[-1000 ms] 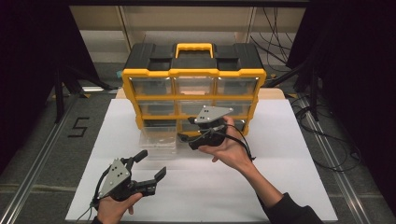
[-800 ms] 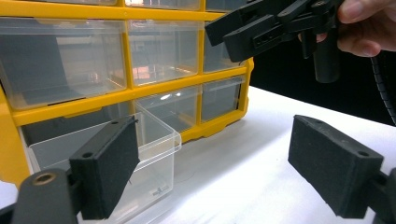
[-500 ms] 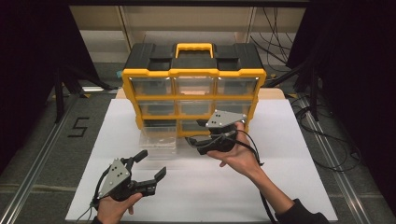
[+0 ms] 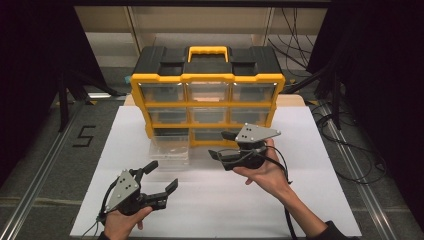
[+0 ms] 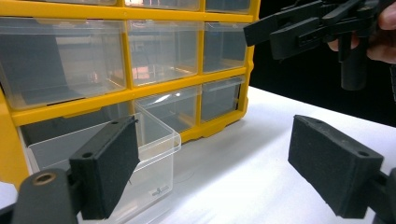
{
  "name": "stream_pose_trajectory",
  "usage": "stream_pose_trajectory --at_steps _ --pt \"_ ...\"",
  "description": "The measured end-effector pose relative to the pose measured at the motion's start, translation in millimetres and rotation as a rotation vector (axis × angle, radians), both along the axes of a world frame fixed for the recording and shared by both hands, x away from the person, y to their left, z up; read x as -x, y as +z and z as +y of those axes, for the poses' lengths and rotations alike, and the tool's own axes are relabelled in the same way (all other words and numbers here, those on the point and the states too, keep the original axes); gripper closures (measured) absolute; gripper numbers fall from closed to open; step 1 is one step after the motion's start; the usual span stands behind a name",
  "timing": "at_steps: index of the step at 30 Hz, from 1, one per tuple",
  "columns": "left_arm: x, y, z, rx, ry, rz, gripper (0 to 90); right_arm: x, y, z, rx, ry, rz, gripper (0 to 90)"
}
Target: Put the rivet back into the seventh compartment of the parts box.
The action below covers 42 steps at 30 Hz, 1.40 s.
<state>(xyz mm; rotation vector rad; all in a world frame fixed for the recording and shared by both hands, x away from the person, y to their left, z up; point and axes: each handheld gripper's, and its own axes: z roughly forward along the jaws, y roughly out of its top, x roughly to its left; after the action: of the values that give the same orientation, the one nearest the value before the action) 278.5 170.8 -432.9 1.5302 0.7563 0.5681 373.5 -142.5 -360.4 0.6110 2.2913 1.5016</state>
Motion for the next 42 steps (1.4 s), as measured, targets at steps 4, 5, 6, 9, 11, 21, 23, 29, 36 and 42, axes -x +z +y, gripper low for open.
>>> stream_pose_trajectory --at_steps 4,5,6,9,11,21,23,29,36,42 --pt "0.1 0.2 0.3 -0.002 0.0 -0.001 15.8 4.8 -3.0 -5.8 -0.016 -0.007 0.002 30.6" --pt "0.2 0.3 0.3 -0.002 0.0 -0.002 15.8 5.9 -3.9 -6.6 -0.023 -0.012 0.004 30.5" --pt "0.2 0.3 0.2 -0.002 0.0 -0.002 15.8 6.0 -4.1 -7.9 -0.024 -0.007 0.0 30.4" --pt "0.1 0.2 0.2 -0.001 0.0 -0.001 15.8 9.1 -5.9 -9.7 -0.04 -0.014 -0.005 29.4" --pt "0.0 0.4 0.4 -0.002 0.001 -0.003 15.8 11.1 -6.7 -11.7 -0.04 -0.009 0.002 29.3" --pt "-0.1 0.7 0.7 0.0 0.003 -0.005 15.7 18.2 -15.1 -20.4 -0.062 -0.019 0.0 26.4" --pt "-0.1 0.5 0.8 -0.001 0.003 -0.003 15.8 19.1 -16.8 -22.6 -0.073 -0.018 -0.007 26.2" --pt "-0.1 0.5 0.8 -0.003 0.002 -0.003 15.8 23.4 -22.1 -27.0 -0.097 -0.019 -0.001 25.5" --pt "-0.2 0.5 0.9 -0.003 0.001 -0.004 15.8 26.7 -27.1 -31.3 -0.106 -0.014 -0.002 24.9" --pt "0.1 0.8 1.2 0.0 0.003 -0.005 15.8 29.9 -32.6 -36.7 -0.112 -0.031 0.004 24.5"
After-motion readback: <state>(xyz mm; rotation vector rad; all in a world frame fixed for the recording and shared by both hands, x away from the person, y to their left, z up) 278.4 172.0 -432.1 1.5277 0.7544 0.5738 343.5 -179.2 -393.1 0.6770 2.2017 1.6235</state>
